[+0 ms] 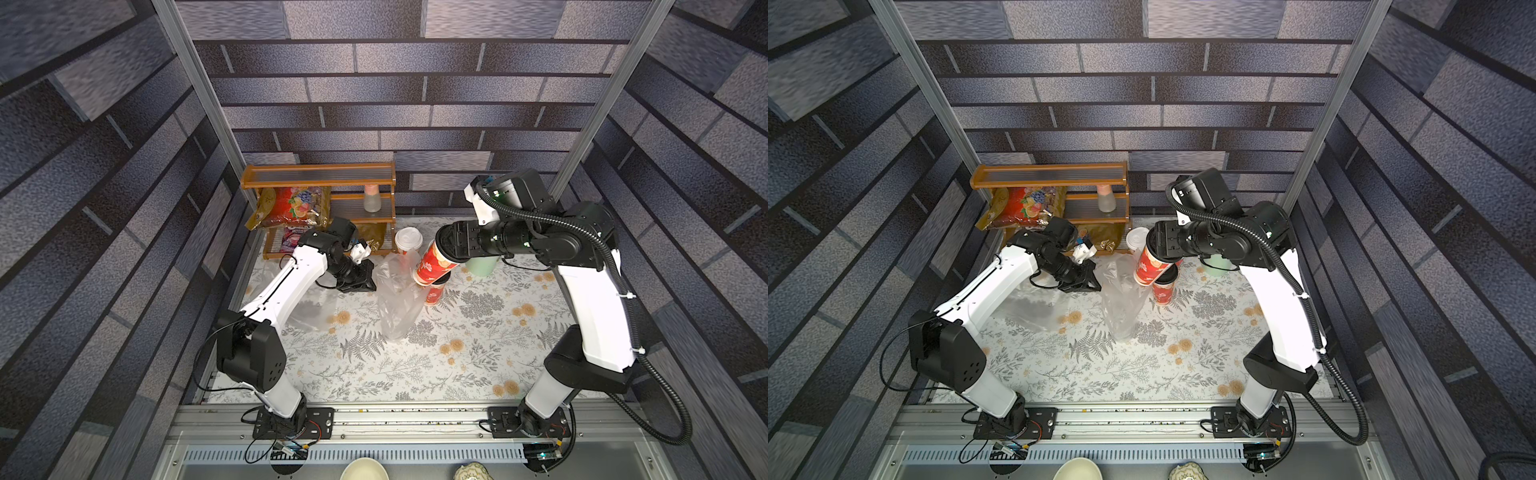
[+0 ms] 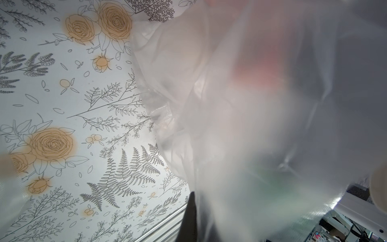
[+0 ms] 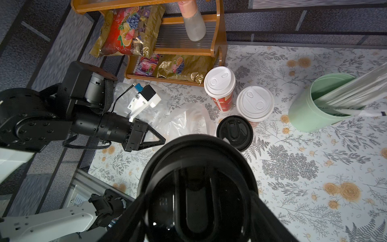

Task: Pack milk tea into plastic carrier bags
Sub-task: Pick up the milk tea cup at the center of the board, then place the milk tea cup in the plastic carrier bag.

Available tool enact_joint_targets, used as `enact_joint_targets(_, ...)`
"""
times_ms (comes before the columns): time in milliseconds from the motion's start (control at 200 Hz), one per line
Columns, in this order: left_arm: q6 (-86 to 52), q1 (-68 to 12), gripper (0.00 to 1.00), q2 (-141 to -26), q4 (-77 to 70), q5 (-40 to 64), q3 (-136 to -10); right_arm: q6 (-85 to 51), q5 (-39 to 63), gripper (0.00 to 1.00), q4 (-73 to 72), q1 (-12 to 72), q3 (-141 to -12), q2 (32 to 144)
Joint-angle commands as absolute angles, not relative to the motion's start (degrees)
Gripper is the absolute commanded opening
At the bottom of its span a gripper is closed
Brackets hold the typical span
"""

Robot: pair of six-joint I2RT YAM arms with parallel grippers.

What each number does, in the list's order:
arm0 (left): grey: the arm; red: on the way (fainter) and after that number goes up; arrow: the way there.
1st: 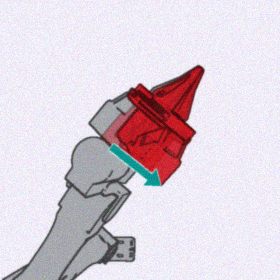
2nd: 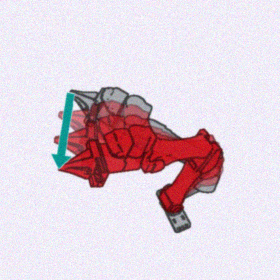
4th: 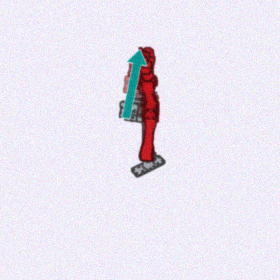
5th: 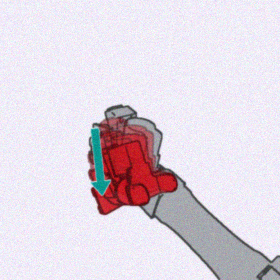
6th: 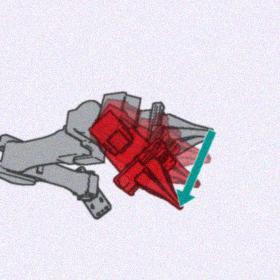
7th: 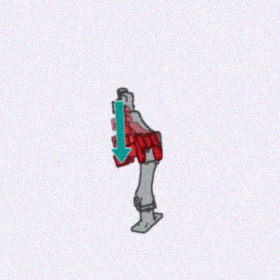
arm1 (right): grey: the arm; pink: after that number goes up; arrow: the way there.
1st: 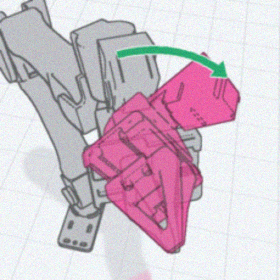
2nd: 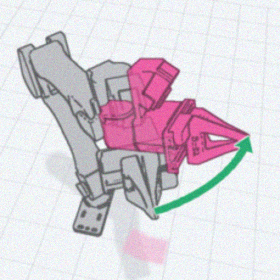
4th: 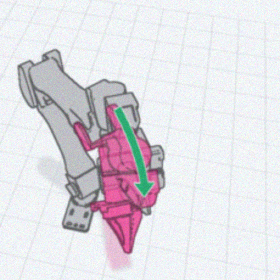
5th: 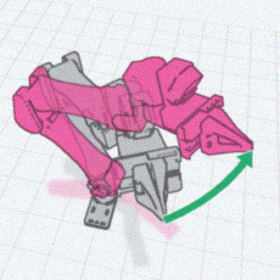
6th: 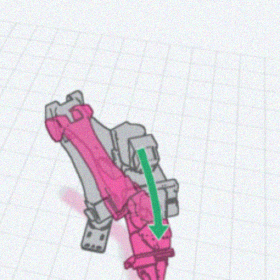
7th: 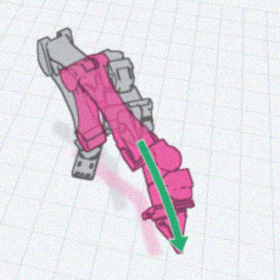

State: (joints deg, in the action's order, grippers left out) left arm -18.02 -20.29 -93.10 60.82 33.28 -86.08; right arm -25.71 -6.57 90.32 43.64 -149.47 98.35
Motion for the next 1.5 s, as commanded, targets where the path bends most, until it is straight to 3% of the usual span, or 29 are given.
enact_joint_targets(0,-18.5,-20.9,0.01,-94.0,61.8,34.2,-87.5,-27.5,-3.9,0.61,86.5,44.6,-149.3,98.8)
enact_joint_targets(747,-19.1,-21.1,0.01,-93.8,62.4,32.0,-88.3,-25.6,-15.4,0.60,69.9,45.4,-134.4,107.9)
enact_joint_targets(1493,-19.1,-21.2,0.01,-93.1,62.3,31.8,-88.5,-26.7,-16.9,0.59,60.7,47.5,-122.5,112.5)
